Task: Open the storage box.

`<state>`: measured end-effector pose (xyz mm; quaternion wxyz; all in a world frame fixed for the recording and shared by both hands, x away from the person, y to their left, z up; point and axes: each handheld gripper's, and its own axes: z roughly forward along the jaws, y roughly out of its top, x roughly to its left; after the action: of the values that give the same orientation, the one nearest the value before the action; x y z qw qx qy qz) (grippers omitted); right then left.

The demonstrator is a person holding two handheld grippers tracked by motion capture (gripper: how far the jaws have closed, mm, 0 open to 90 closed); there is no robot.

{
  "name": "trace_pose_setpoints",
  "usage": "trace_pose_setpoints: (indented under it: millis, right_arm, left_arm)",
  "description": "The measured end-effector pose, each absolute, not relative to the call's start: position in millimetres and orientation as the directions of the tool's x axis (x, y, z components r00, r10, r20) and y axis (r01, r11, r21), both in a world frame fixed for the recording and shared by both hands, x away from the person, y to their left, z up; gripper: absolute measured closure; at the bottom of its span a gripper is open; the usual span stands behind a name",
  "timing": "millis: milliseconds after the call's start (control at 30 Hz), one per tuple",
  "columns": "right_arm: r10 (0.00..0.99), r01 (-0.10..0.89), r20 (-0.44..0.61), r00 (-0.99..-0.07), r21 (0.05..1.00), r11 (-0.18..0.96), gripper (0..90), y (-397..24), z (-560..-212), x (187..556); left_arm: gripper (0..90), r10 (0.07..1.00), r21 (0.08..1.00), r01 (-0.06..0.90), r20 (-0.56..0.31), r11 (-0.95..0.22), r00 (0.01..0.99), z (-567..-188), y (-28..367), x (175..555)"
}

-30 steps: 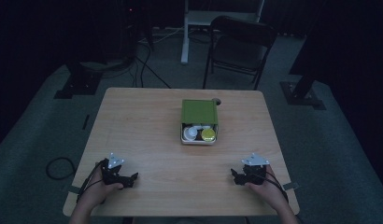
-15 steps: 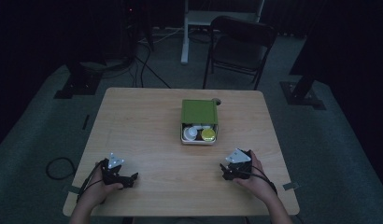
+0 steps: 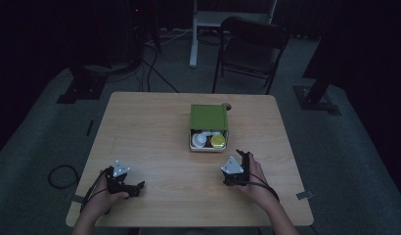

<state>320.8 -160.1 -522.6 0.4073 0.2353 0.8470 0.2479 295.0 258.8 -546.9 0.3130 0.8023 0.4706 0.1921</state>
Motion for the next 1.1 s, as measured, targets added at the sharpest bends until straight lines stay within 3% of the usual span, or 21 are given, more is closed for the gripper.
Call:
trace_pose_setpoints:
  millis: [733,933,1100]
  right_arm:
    - [0.442,0.035,-0.705,-0.555,0.511,0.859,14.9,-110.4,-521.4,323.5]
    - [0.374,-0.025,-0.756,-0.538,0.457,0.889,17.9,-99.4,-521.9,326.1]
    - [0.278,-0.119,-0.832,-0.481,0.376,0.919,26.5,-89.5,-525.0,329.0]
  left_arm:
    - [0.1,0.875,0.683,0.635,0.014,-0.361,0.483,-546.9,258.8,295.0]
    - [0.1,0.876,0.683,0.635,0.014,-0.361,0.483,-546.9,258.8,295.0]
    - [0.1,0.875,0.683,0.635,0.014,-0.361,0.483,-546.9,258.8,295.0]
